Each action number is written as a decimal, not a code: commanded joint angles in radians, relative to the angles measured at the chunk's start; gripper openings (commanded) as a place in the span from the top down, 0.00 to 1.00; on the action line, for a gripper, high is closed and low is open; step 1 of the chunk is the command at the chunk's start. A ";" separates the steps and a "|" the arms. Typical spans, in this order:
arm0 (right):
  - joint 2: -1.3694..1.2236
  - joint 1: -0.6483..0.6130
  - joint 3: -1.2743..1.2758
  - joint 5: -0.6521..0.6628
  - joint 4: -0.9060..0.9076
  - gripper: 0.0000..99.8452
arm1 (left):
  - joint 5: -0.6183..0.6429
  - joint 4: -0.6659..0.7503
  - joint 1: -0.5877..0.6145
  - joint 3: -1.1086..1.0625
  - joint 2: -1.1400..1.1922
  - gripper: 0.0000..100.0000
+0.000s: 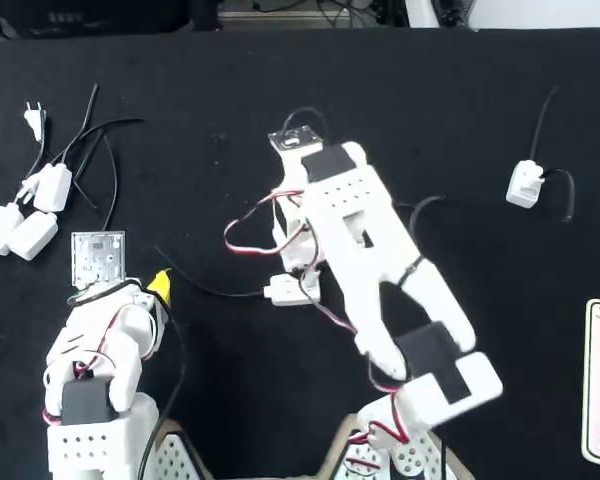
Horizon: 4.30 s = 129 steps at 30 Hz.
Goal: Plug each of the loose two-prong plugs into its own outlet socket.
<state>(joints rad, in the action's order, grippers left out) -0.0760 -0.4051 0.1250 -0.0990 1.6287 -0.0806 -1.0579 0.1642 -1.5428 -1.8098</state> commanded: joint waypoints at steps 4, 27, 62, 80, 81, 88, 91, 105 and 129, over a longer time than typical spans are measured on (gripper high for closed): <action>-0.047 0.084 -0.071 -0.011 0.018 0.99 | 0.003 -0.006 0.008 0.007 -0.005 0.81; -0.185 0.046 -0.071 -0.051 -0.069 0.99 | 0.003 -0.006 0.008 0.008 -0.005 0.81; -0.214 0.003 -0.064 -0.126 -0.117 0.99 | 0.003 -0.006 0.008 0.008 -0.005 0.81; -0.196 0.005 0.077 -0.114 -0.261 0.99 | 0.003 -0.005 0.008 0.010 -0.005 0.81; -0.189 0.003 0.077 -0.114 -0.259 0.99 | 0.003 -0.005 0.008 0.010 -0.005 0.81; -0.093 0.002 0.079 -0.052 -0.255 0.95 | 0.003 -0.005 0.008 0.010 -0.005 0.81; -0.047 0.002 0.071 -0.051 -0.238 0.81 | 0.003 -0.005 0.008 0.010 -0.005 0.81; 0.199 -0.176 -0.028 0.543 -0.063 0.64 | 0.003 -0.005 0.008 0.008 -0.005 0.81; 0.194 -0.126 0.437 1.132 -0.457 0.64 | 0.267 0.087 0.403 0.030 -0.005 0.81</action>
<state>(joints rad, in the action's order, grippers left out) 0.0744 -0.5478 0.5562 1.0150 1.2160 0.1496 -0.9950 0.5401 -1.5428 -1.8113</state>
